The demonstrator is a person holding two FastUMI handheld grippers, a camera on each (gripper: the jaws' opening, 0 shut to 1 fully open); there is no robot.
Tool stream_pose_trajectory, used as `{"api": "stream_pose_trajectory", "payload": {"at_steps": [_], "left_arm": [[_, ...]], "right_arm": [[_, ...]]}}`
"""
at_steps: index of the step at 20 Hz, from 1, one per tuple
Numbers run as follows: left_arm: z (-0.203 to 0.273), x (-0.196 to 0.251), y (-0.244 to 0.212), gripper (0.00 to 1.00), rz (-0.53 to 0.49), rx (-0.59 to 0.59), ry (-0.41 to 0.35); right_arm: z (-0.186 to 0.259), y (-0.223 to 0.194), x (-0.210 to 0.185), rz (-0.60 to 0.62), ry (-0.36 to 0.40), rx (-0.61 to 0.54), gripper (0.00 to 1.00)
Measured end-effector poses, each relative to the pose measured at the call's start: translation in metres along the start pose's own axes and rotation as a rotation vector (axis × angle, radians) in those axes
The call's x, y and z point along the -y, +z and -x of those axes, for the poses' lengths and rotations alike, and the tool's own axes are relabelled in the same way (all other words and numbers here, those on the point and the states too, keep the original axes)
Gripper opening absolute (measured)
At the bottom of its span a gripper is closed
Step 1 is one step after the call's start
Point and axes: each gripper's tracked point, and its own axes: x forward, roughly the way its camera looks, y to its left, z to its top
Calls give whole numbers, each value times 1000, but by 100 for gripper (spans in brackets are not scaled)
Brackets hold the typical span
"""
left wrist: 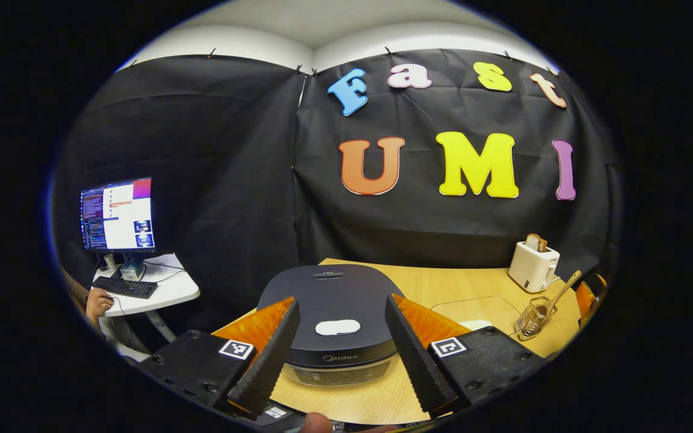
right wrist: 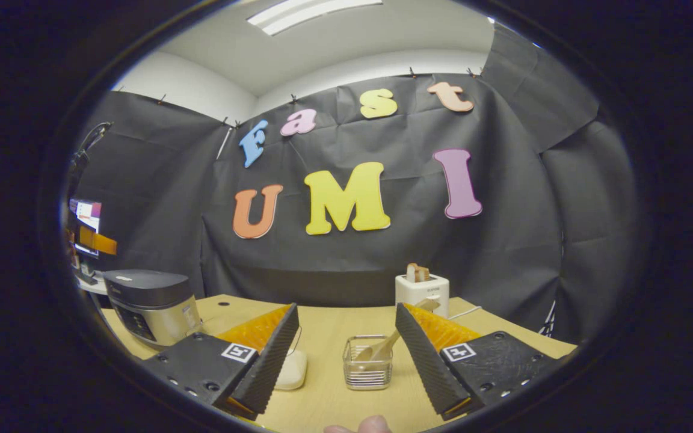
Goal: Close the left gripper, press the button to open the rice cooker; take a wooden spoon from the chopstick holder with the right hand, scoop a spoonful of rice and pour it into the rice cooker, then put the wooden spoon back into the chopstick holder.
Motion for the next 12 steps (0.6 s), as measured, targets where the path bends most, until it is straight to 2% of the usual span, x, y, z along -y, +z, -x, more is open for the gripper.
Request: {"api": "stream_pose_trajectory", "payload": {"at_steps": [3, 6, 7, 9, 11, 12], "left_arm": [[-9, 3, 3, 71, 12, -75, -22], [-17, 10, -9, 59, 59, -186, -62], [-20, 8, -12, 51, 71, -220, -50], [-25, 1, -21, 40, 88, -282, -27], [-28, -1, -29, 33, 93, -335, -12], [-30, -4, -31, 22, 77, -348, 5]], "right_arm": [[2, -1, 6, -11, -1, 3, 96], [4, 0, 15, -7, -9, 12, 96], [5, 0, 20, -8, -17, 15, 96], [5, -3, 25, -27, -18, 10, 96], [3, -9, 25, -56, -2, -16, 96], [3, -11, 26, -61, 0, -23, 95]]}}
